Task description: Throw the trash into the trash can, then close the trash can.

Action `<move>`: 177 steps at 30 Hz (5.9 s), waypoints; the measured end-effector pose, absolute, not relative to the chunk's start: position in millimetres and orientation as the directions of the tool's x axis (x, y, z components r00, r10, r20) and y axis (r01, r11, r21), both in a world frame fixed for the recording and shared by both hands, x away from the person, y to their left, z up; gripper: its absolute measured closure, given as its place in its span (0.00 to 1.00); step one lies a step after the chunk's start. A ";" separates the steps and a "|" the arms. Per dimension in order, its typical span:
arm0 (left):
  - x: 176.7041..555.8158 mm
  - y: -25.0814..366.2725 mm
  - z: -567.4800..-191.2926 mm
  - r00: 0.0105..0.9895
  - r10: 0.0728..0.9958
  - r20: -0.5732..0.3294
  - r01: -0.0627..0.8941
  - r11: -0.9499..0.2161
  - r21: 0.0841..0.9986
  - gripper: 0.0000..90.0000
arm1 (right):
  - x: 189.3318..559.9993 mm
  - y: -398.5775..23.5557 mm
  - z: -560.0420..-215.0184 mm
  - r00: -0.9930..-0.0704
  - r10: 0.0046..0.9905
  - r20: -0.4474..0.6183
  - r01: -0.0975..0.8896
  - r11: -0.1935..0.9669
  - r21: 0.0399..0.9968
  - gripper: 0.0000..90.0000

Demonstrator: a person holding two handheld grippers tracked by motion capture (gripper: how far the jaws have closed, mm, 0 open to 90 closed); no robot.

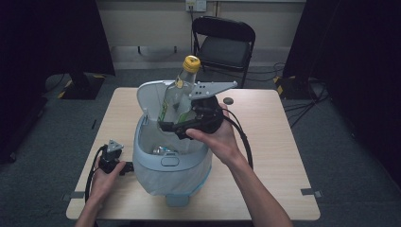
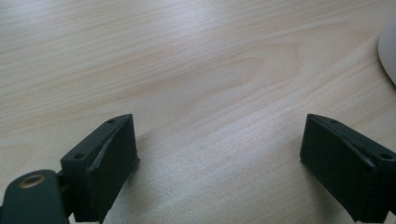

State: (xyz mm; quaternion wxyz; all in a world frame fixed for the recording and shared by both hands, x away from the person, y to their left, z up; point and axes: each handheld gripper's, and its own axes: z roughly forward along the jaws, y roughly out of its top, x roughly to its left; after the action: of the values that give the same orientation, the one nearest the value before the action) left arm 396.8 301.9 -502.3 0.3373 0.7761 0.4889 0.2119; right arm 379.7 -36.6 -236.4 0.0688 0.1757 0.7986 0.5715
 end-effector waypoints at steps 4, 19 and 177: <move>396.8 301.9 -502.2 0.432 0.902 -0.001 0.616 -0.294 0.731 0.12 | 381.5 -35.1 -238.0 -0.921 0.378 0.088 0.212 0.302 0.929 0.30; 396.8 301.8 -502.3 0.432 0.902 -0.001 0.616 -0.295 0.731 0.12 | 392.8 -39.1 -252.5 -0.897 0.432 0.095 0.270 0.364 0.891 0.28; 397.1 301.4 -502.7 0.424 0.906 -0.003 0.621 -0.288 0.729 0.09 | 465.2 -104.7 -263.5 -0.859 0.492 0.141 0.266 0.193 0.944 0.32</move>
State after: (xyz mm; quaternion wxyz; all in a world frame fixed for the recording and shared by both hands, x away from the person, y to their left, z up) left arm 397.1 301.4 -502.7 0.3358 0.7742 0.4930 0.2116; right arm 465.2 -104.7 -263.5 0.0968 0.2473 0.7664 0.5849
